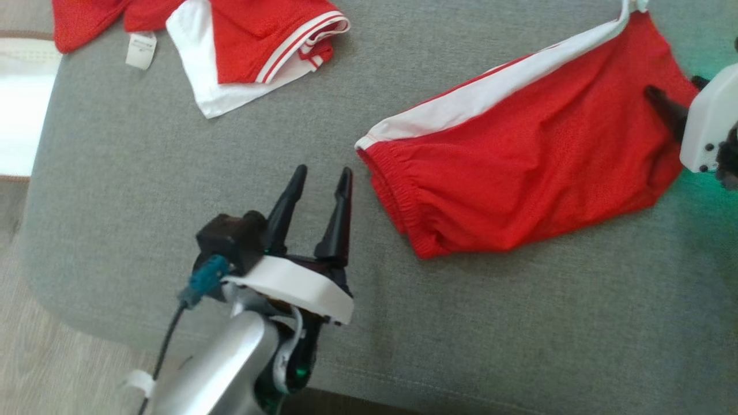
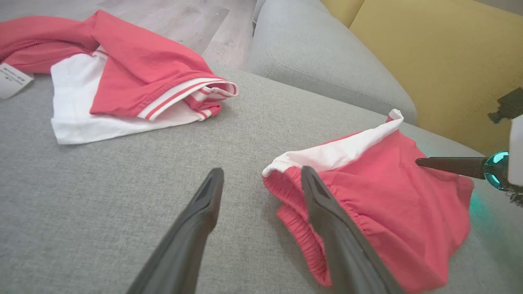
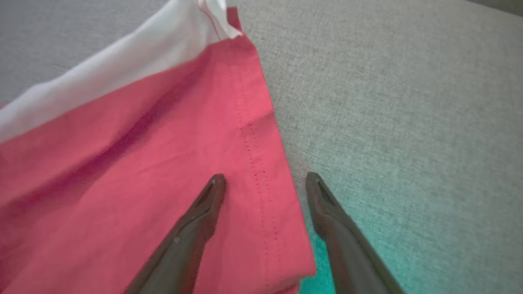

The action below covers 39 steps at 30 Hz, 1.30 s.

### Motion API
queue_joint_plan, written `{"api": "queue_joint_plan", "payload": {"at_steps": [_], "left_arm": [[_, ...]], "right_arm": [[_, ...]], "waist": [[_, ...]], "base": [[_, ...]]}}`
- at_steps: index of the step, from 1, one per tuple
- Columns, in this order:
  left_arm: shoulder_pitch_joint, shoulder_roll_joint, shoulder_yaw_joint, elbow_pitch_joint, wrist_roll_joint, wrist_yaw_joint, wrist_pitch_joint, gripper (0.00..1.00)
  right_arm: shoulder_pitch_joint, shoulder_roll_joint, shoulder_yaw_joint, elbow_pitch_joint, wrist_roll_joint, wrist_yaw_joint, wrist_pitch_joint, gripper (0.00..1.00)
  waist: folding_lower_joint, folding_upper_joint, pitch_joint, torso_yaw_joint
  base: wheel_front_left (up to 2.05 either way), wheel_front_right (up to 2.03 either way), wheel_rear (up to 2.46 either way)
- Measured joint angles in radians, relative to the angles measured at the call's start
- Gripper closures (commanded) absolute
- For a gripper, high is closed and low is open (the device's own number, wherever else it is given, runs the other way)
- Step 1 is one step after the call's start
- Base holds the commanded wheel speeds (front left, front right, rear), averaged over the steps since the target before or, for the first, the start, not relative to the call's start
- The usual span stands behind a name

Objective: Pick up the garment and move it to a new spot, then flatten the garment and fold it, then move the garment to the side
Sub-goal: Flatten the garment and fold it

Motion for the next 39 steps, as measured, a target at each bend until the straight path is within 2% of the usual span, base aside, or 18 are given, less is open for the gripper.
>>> {"api": "queue_joint_plan", "payload": {"at_steps": [6, 7, 8, 14, 17, 24, 30, 35, 39], "left_arm": [[0.005, -0.044, 0.006, 0.011, 0.087, -0.025, -0.009, 0.00], [0.009, -0.059, 0.016, 0.016, 0.115, -0.040, -0.009, 0.00], [0.014, -0.065, 0.027, 0.017, 0.131, -0.049, -0.009, 0.00], [0.102, -0.080, 0.084, 0.040, 0.199, -0.092, -0.010, 0.00], [0.129, -0.080, 0.107, 0.048, 0.222, -0.106, -0.010, 0.00], [0.214, -0.082, 0.162, 0.058, 0.258, -0.149, -0.010, 0.00], [0.230, -0.097, 0.197, 0.065, 0.274, -0.168, -0.010, 0.00], [0.241, -0.104, 0.211, 0.083, 0.293, -0.185, -0.010, 0.00], [0.262, -0.114, 0.229, 0.087, 0.311, -0.194, -0.010, 0.00]], "right_arm": [[-0.031, 0.037, -0.032, 0.045, -0.048, 0.000, 0.023, 0.00], [-0.040, 0.044, -0.027, 0.057, -0.047, 0.000, 0.032, 0.17], [-0.039, 0.051, -0.024, 0.062, -0.036, 0.000, 0.032, 1.00], [0.000, 0.111, -0.026, 0.067, 0.059, 0.000, -0.014, 1.00], [0.040, 0.117, -0.046, 0.067, 0.082, 0.000, -0.037, 1.00], [0.150, 0.077, -0.179, 0.067, 0.110, 0.000, -0.107, 1.00], [0.204, 0.054, -0.264, 0.046, 0.111, 0.000, -0.159, 1.00], [0.206, 0.053, -0.234, -0.075, 0.112, 0.000, -0.165, 1.00], [0.208, 0.057, -0.124, -0.200, 0.119, 0.000, -0.130, 1.00]], "waist": [[0.0000, 0.0000, 0.011, 0.024], [0.0000, 0.0000, 0.005, 0.023], [0.0000, 0.0000, 0.002, 0.021], [0.0000, 0.0000, -0.031, -0.025], [0.0000, 0.0000, -0.048, -0.049], [0.0000, 0.0000, -0.105, -0.133], [0.0000, 0.0000, -0.126, -0.165], [0.0000, 0.0000, -0.131, -0.165], [0.0000, 0.0000, -0.141, -0.159]], "base": [[0.00, 0.00, 0.00], [0.00, 0.00, 0.00], [0.00, 0.00, 0.00], [0.00, 0.00, 0.00], [0.00, 0.00, 0.00], [0.00, 0.00, 0.00], [0.00, 0.00, 0.00], [0.00, 0.00, 0.00], [0.00, 0.00, 0.00]]}}
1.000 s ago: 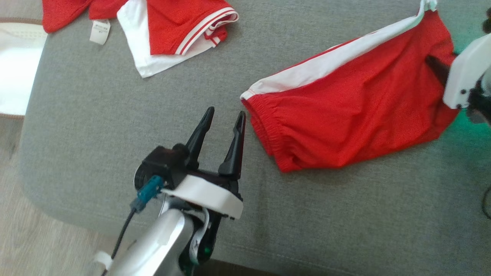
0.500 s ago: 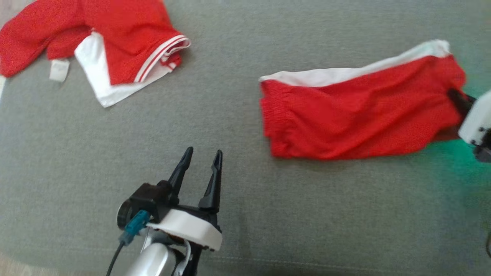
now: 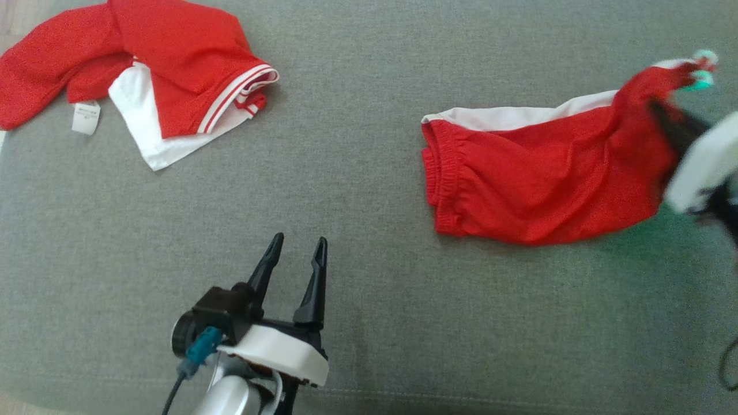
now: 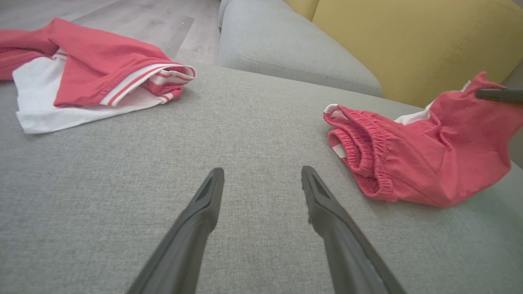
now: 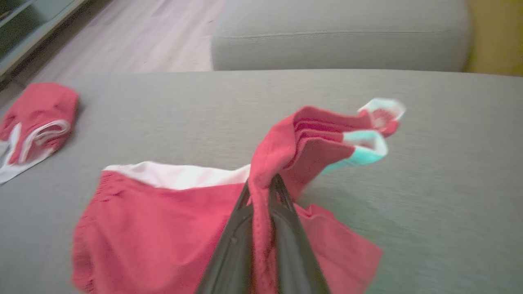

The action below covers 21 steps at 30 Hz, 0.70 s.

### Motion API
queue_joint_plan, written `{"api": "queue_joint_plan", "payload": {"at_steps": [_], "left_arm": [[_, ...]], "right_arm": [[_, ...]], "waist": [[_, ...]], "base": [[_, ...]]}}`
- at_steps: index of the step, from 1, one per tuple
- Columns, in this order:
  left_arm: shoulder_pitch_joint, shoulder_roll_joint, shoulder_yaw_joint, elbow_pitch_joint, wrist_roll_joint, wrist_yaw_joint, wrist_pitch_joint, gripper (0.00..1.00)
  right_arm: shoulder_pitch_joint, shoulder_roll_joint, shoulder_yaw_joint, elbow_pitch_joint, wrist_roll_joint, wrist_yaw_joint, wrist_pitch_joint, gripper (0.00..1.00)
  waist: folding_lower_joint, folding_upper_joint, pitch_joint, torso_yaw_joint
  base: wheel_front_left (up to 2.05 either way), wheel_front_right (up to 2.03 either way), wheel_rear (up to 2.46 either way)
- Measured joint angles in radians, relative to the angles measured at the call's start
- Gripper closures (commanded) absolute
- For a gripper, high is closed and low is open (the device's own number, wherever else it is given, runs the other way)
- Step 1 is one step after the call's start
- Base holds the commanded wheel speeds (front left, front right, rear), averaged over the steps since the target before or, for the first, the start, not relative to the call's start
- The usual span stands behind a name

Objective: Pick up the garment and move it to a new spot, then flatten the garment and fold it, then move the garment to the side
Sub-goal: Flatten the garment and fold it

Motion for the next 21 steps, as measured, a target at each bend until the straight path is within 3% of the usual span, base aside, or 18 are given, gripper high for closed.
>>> {"api": "queue_joint_plan", "payload": {"at_steps": [4, 9, 21], "left_arm": [[0.006, -0.019, 0.005, -0.001, 0.025, -0.012, 0.000, 0.00], [0.004, -0.032, 0.014, 0.007, 0.049, -0.037, 0.000, 0.00], [0.004, -0.055, 0.037, 0.040, 0.070, -0.060, 0.000, 0.00]], "right_arm": [[0.005, 0.040, 0.146, -0.076, 0.007, 0.000, 0.049, 1.00], [0.019, 0.127, 0.251, -0.039, -0.006, 0.000, 0.058, 1.00], [0.017, 0.258, 0.254, 0.109, -0.068, 0.000, -0.029, 1.00]], "waist": [[0.0000, 0.0000, -0.004, 0.011], [0.0000, 0.0000, -0.003, 0.038], [0.0000, 0.0000, -0.037, 0.087]], "base": [[0.00, 0.00, 0.00], [0.00, 0.00, 0.00], [0.00, 0.00, 0.00]]}}
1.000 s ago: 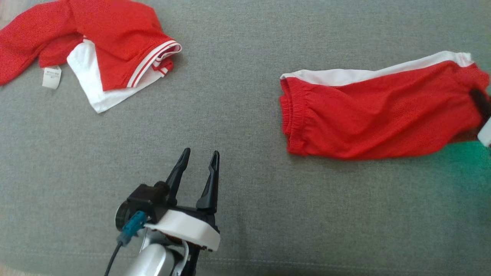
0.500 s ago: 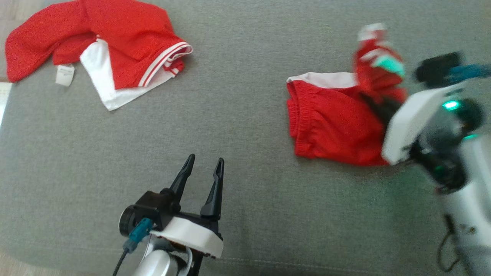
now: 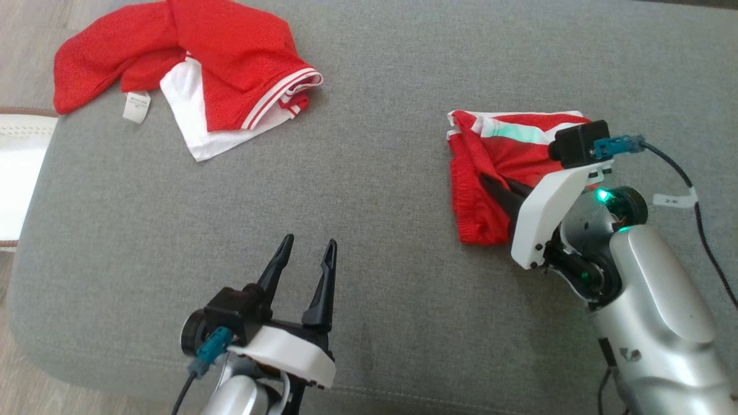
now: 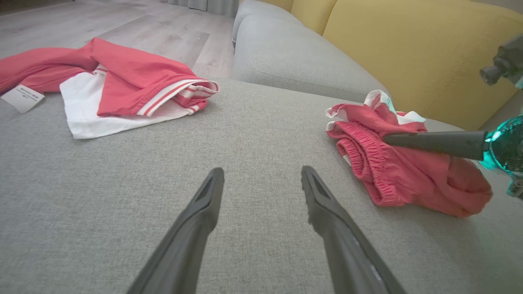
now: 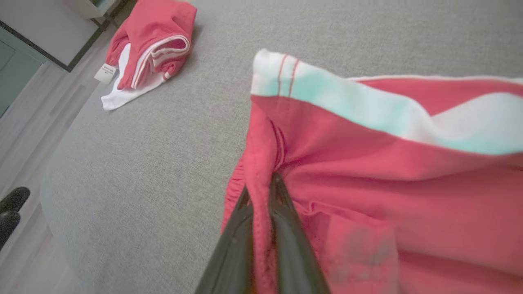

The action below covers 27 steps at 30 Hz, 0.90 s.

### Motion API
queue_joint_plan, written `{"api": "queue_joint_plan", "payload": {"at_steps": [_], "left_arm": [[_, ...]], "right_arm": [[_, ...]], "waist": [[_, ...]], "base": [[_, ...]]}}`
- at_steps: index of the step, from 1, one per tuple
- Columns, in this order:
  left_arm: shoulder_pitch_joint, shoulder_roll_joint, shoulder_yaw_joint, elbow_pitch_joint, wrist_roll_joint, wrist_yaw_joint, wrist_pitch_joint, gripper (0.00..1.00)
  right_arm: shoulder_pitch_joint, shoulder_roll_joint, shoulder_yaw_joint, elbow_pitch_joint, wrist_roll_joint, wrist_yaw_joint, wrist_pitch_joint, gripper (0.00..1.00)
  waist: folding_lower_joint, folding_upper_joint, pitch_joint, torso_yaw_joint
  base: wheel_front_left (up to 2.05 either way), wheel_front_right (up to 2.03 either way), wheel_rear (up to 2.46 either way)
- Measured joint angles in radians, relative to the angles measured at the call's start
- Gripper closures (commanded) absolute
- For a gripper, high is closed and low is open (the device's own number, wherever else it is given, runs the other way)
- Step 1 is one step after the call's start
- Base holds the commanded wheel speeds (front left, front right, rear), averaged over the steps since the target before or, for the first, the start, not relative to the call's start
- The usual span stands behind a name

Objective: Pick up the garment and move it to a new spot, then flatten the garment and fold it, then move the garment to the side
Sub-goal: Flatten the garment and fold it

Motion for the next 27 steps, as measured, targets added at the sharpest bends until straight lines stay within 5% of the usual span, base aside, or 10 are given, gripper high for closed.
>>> {"api": "queue_joint_plan", "payload": {"at_steps": [1, 2, 3, 4, 18, 27], "left_arm": [[0.002, 0.000, 0.000, 0.001, 0.000, 0.000, 0.000, 0.00], [0.003, -0.001, 0.000, 0.002, 0.000, 0.000, 0.000, 0.00], [0.004, -0.001, 0.000, 0.004, 0.000, 0.000, 0.000, 0.00], [0.004, -0.001, 0.000, 0.007, 0.000, 0.000, 0.000, 0.00], [0.021, -0.003, 0.071, 0.029, 0.017, -0.009, 0.000, 0.00], [0.094, -0.004, 0.158, -0.012, 0.062, -0.013, 0.000, 0.00]], "right_arm": [[0.000, 0.008, -0.005, 0.005, -0.005, 0.000, -0.012, 1.00], [0.000, 0.017, -0.010, 0.008, -0.010, 0.000, -0.024, 0.84], [-0.001, 0.023, -0.008, 0.010, -0.010, 0.000, -0.034, 0.53], [-0.001, 0.029, -0.002, 0.015, -0.009, 0.000, -0.040, 0.00], [0.066, 0.082, 0.063, 0.001, 0.083, 0.000, -0.238, 0.00], [0.197, -0.028, -0.051, -0.076, -0.094, 0.000, -0.494, 0.00]], "waist": [[0.0000, 0.0000, -0.003, 0.000], [0.0000, 0.0000, -0.005, 0.000], [0.0000, 0.0000, -0.008, -0.001], [0.0000, 0.0000, -0.011, -0.003], [0.0000, 0.0000, -0.085, -0.066], [0.0000, 0.0000, -0.157, -0.118]], "base": [[0.00, 0.00, 0.00], [0.00, 0.00, 0.00], [0.00, 0.00, 0.00], [0.00, 0.00, 0.00], [0.00, 0.00, 0.00], [0.00, 0.00, 0.00]]}}
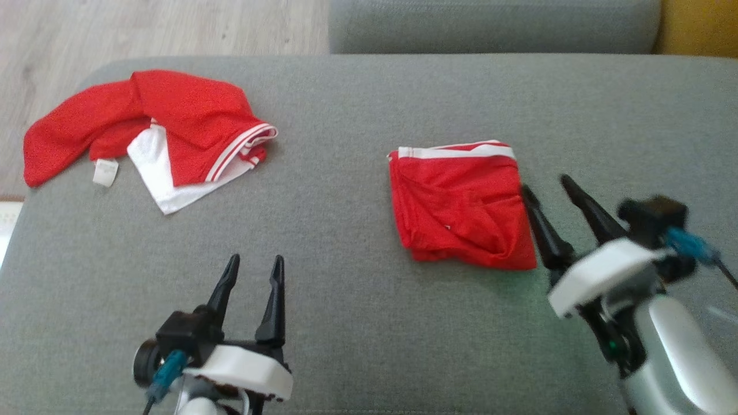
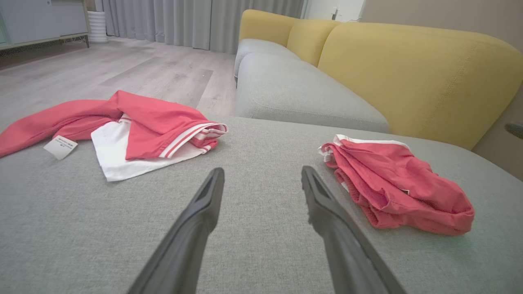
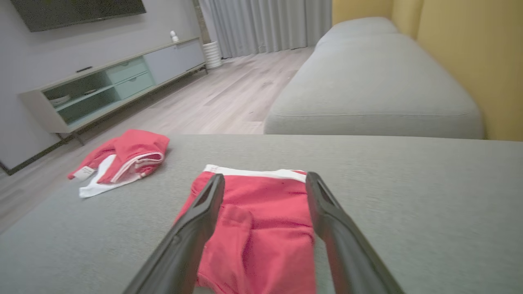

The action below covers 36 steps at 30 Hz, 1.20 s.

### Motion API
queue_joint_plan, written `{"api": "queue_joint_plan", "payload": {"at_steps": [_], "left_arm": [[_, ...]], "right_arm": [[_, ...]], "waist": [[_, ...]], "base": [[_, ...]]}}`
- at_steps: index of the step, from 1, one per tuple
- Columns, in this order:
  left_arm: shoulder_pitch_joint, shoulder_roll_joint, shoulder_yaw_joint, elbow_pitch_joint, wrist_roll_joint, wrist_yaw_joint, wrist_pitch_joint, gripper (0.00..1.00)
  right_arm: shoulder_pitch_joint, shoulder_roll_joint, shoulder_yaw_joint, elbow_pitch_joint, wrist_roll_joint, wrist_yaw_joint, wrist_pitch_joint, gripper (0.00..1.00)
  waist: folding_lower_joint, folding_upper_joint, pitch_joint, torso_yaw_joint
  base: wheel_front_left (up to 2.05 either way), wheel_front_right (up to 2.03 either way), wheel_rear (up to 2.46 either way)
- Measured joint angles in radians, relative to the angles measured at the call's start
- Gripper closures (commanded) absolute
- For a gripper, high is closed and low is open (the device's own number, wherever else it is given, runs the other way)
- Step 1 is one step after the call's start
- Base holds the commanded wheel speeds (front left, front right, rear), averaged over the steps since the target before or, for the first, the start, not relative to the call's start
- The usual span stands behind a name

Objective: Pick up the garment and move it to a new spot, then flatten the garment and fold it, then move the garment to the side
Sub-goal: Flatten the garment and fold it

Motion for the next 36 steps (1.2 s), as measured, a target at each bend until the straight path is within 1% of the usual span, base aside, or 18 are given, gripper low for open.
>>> {"api": "queue_joint_plan", "payload": {"at_steps": [2, 8, 9, 10, 11, 12, 13, 16, 19, 23, 25, 30, 33, 36], "left_arm": [[0.011, 0.000, 0.014, -0.008, 0.011, -0.006, 0.000, 0.00], [0.074, 0.000, 0.065, -0.022, 0.033, -0.014, 0.000, 0.00], [0.077, 0.000, 0.067, -0.024, 0.035, -0.015, 0.000, 0.00], [0.077, 0.000, 0.069, -0.028, 0.037, -0.018, 0.000, 0.00], [0.076, 0.000, 0.070, -0.031, 0.040, -0.022, 0.000, 0.00], [0.076, 0.000, 0.070, -0.033, 0.041, -0.022, 0.000, 0.00], [0.075, 0.000, 0.071, -0.038, 0.041, -0.023, 0.000, 0.00], [0.074, 0.000, 0.073, -0.041, 0.042, -0.023, 0.000, 0.00], [0.069, 0.000, 0.075, -0.040, 0.049, -0.031, 0.000, 0.00], [0.044, 0.000, 0.074, -0.029, 0.051, -0.041, 0.000, 0.00], [0.034, 0.000, 0.073, -0.022, 0.059, -0.050, 0.000, 0.00], [0.030, 0.000, 0.070, -0.011, 0.061, -0.049, 0.000, 0.00], [0.029, 0.000, 0.067, -0.010, 0.059, -0.048, 0.000, 0.00], [0.029, 0.000, 0.067, -0.010, 0.058, -0.048, 0.000, 0.00]], "right_arm": [[0.042, -0.017, -0.027, -0.001, -0.029, 0.000, -0.048, 0.00], [0.137, -0.026, -0.101, 0.038, -0.081, 0.000, -0.163, 0.00], [0.139, -0.027, -0.104, 0.051, -0.086, 0.000, -0.168, 0.13], [0.138, -0.027, -0.104, 0.062, -0.086, 0.000, -0.170, 0.13], [0.136, -0.027, -0.100, 0.069, -0.086, 0.000, -0.170, 0.77], [0.133, -0.027, -0.092, 0.077, -0.084, 0.000, -0.169, 1.00], [0.125, -0.030, -0.060, 0.090, -0.078, 0.000, -0.156, 1.00], [0.082, -0.035, -0.015, 0.124, -0.069, 0.000, -0.146, 1.00], [0.002, -0.039, 0.009, 0.181, -0.067, 0.000, -0.141, 1.00], [-0.088, -0.038, 0.041, 0.287, -0.073, 0.000, -0.138, 1.00], [-0.110, -0.028, 0.056, 0.345, -0.073, 0.000, -0.139, 1.00], [-0.139, 0.016, 0.097, 0.467, -0.073, 0.000, -0.162, 1.00], [-0.160, 0.039, 0.143, 0.500, -0.071, 0.000, -0.189, 1.00], [-0.175, 0.061, 0.218, 0.506, -0.061, 0.000, -0.207, 1.00]], "waist": [[0.0000, 0.0000, -0.017, -0.008], [0.0000, 0.0000, -0.053, -0.031], [0.0000, 0.0000, -0.055, -0.033], [0.0000, 0.0000, -0.056, -0.034], [0.0000, 0.0000, -0.055, -0.034], [0.0000, 0.0000, -0.052, -0.033], [0.0000, 0.0000, -0.043, -0.030], [0.0000, 0.0000, -0.026, -0.021], [0.0000, 0.0000, -0.004, -0.010], [0.0000, 0.0000, 0.019, 0.015], [0.0000, 0.0000, 0.027, 0.029], [0.0000, 0.0000, 0.041, 0.058], [0.0001, 0.0000, 0.046, 0.066], [0.0001, 0.0000, 0.044, 0.070]], "base": [[0.00, 0.00, 0.00], [0.00, 0.00, 0.00], [0.00, 0.00, 0.00], [0.00, 0.00, 0.00], [0.00, 0.00, 0.00], [0.00, 0.00, 0.00], [0.00, 0.00, 0.00], [0.00, 0.00, 0.00], [0.00, 0.00, 0.00], [0.00, 0.00, 0.00], [0.00, 0.00, 0.00], [0.00, 0.00, 0.00], [0.00, 0.00, 0.00], [0.00, 0.00, 0.00]]}}
